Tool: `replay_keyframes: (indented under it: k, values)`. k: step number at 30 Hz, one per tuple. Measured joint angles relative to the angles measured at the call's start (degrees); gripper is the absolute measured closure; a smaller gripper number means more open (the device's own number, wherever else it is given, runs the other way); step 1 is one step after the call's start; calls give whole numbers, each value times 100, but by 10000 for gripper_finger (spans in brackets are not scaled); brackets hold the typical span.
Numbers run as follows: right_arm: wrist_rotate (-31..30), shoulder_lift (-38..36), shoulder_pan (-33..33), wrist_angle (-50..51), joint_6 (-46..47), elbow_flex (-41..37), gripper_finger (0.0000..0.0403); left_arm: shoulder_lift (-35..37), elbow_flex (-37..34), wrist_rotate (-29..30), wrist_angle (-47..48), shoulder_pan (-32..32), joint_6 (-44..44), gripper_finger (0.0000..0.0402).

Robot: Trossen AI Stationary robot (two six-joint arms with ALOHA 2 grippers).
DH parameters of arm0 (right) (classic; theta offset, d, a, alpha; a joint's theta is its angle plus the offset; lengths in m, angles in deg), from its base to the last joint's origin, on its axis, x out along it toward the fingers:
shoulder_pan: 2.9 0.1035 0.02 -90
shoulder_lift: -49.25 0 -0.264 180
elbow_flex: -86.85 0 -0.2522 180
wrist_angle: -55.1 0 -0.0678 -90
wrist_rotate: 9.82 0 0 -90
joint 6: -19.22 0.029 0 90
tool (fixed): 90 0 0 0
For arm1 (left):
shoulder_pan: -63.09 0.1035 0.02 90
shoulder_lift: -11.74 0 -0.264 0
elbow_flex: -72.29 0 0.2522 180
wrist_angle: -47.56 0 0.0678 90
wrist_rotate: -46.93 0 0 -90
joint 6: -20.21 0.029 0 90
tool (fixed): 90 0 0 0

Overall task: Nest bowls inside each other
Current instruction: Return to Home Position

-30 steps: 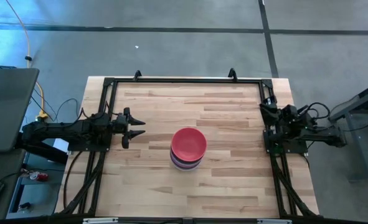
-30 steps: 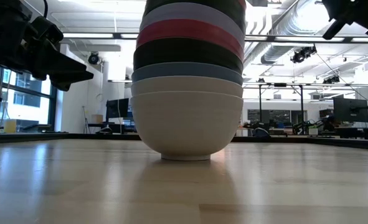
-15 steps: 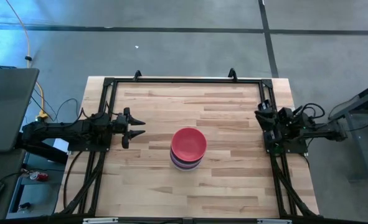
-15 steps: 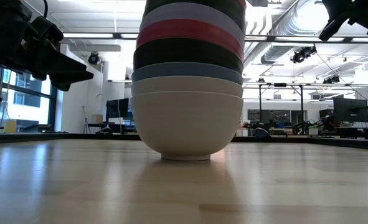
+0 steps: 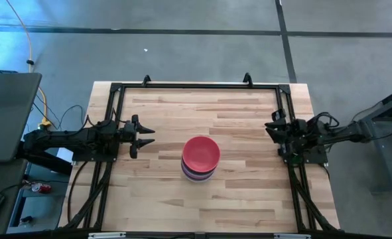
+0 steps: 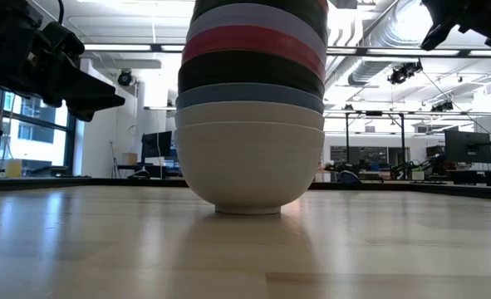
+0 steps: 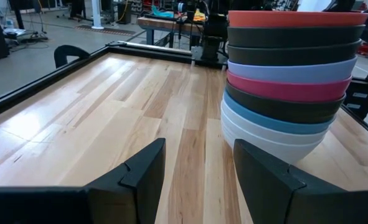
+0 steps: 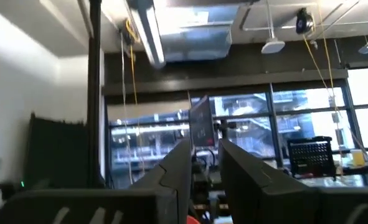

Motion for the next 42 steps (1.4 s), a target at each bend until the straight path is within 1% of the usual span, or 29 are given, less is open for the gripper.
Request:
replay_keyframes:
  k: [2,7,10,14,16,22,26,32,36,42]
  values:
    - [-1,-10,0,496,-136,178,329,0,0,0,2,0,-7,222]
    - [-50,0,-2,2727,-305,930,329,0,0,0,2,0,-144,222]
    - [-54,-8,-2,3352,-215,1291,329,0,0,0,2,-2,-146,222]
    - [-327,-149,-2,3333,-267,1358,329,0,0,0,2,-1,-142,222]
    - [-507,-331,-2,3043,-344,1214,329,0,0,0,2,0,-142,222]
    - [-501,-1104,2,2505,-511,618,329,0,0,0,2,-1,-157,222]
    - [-498,-1041,4,2075,-758,448,329,2,0,2,0,0,-147,222]
    - [-516,-1087,4,1849,-1151,360,329,2,0,-1,4,0,-142,222]
    - [-550,-1087,4,1840,-1263,360,329,2,0,0,4,0,-144,222]
    - [-765,-1087,4,2005,-1273,360,329,2,0,0,4,0,-194,222]
